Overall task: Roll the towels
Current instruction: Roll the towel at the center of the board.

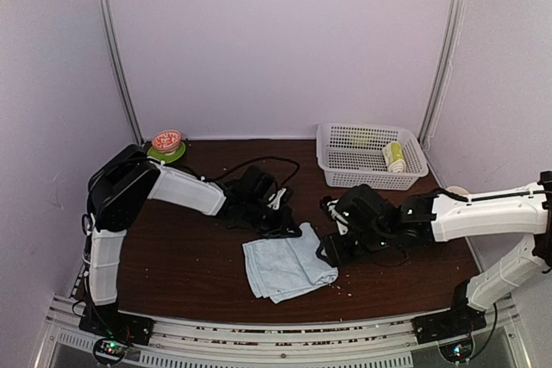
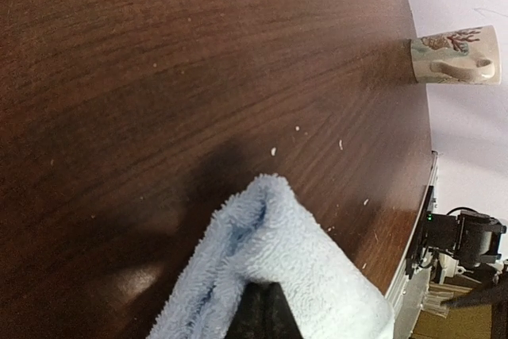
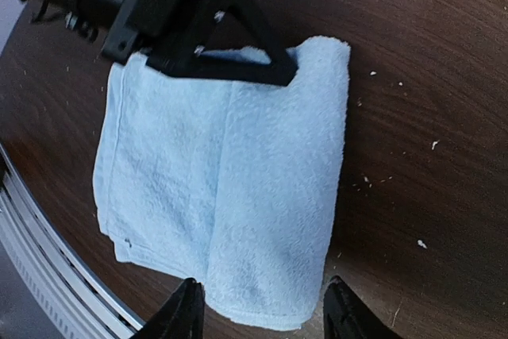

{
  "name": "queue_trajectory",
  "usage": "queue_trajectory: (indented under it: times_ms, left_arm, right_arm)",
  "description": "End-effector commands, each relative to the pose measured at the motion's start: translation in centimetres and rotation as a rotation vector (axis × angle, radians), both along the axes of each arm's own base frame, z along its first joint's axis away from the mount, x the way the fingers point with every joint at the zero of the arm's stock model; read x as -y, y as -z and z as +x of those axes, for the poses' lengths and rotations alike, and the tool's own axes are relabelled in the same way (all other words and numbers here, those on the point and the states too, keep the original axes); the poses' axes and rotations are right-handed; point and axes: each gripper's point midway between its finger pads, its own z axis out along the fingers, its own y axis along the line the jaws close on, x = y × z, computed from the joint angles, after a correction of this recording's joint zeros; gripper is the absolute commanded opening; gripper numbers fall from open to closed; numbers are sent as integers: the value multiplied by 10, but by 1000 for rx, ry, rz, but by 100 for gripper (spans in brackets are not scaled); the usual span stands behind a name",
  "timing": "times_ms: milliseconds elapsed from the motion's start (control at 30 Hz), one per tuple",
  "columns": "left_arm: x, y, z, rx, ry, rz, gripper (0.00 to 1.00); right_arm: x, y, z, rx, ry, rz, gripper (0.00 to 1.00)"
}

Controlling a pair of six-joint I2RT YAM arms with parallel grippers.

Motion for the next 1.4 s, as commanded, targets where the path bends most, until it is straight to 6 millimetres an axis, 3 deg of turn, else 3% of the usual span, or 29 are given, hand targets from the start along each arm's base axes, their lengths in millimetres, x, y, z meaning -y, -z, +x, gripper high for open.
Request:
queue_trajectory:
  times_ms: [0, 233, 600, 733, 967, 1167, 1367]
  left_arm:
    - [-20, 35, -12, -49, -11, 98, 0]
    - [-19, 28, -11, -32, -13, 87, 0]
    - [-18, 17, -18, -6, 0, 74, 0]
    - [-21, 20, -20, -6, 0, 87, 0]
    - [-24, 23, -22, -1, 0, 100, 0]
    - [-25, 23, -22, 7, -3, 105, 0]
    - [-25, 24, -24, 7, -1, 100, 0]
  right_arm:
    - [0, 15, 9, -123, 63, 170, 55]
    - [0, 42, 25, -240, 116, 298, 58]
    - [-19, 75, 16, -388, 97, 355, 51]
    - [-13, 72, 21, -390, 149, 410, 58]
    - [0, 48, 37, -406, 253, 542, 68]
    - [-4, 56, 39, -463, 292, 500, 65]
    - [-10, 80, 24, -552, 290, 450, 58]
